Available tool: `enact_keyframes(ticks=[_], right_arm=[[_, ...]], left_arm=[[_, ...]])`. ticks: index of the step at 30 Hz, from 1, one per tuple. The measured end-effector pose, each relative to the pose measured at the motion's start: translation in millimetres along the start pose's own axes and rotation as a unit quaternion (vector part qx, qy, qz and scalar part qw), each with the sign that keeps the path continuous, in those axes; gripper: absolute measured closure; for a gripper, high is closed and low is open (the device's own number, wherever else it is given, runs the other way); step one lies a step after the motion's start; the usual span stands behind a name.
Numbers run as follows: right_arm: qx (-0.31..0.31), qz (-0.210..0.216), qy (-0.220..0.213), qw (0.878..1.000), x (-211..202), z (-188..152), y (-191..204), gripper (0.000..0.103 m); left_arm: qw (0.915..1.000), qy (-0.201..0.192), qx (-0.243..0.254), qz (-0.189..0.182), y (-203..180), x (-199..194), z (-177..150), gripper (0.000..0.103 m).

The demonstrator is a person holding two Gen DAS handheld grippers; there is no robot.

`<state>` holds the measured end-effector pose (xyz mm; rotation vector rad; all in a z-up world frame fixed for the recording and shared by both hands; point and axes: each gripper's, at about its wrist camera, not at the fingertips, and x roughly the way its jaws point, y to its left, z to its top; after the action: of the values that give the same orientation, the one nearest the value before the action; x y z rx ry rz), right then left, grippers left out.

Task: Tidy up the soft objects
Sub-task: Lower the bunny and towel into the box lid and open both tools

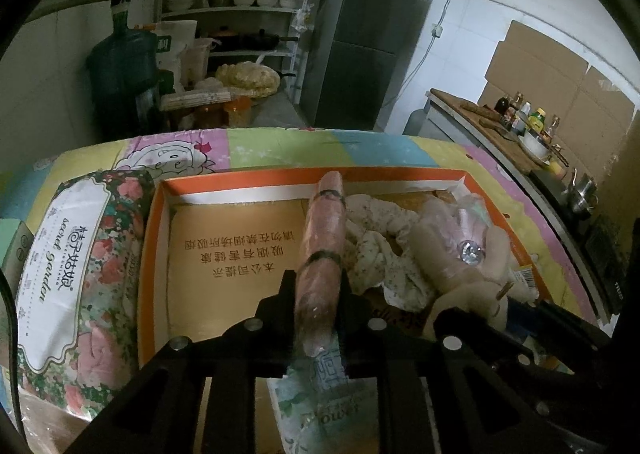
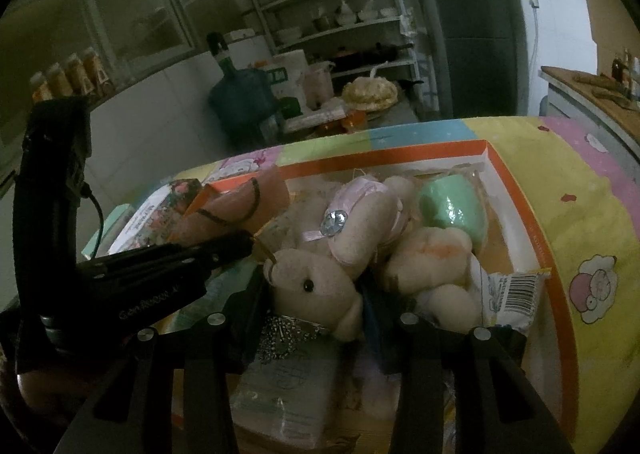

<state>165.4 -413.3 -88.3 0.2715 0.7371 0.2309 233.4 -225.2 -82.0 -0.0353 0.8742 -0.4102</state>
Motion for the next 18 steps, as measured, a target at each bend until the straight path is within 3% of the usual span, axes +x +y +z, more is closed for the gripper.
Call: enact_keyframes(ticks=[4, 9, 18], right_arm=[[0.001, 0.001, -0.001, 1.0, -0.2, 0.0, -0.2, 0.056], [0.01, 0.009, -0.011, 1.0, -4.8, 0.9, -3.9, 0.05], [0.014, 0.016, -0.036, 0.999, -21.0, -0.8, 0.0, 0.043]], left_arm=[[1.0, -0.002, -0.003, -0.003, 0.5, 0.6, 0.0, 0.076], [0.9997, -0.01, -0.013, -0.016, 2.7, -3.2, 0.2, 0.059], [0.9992, -0.026, -0.014, -0.026, -1.7, -17.7, 1.3, 0.052]])
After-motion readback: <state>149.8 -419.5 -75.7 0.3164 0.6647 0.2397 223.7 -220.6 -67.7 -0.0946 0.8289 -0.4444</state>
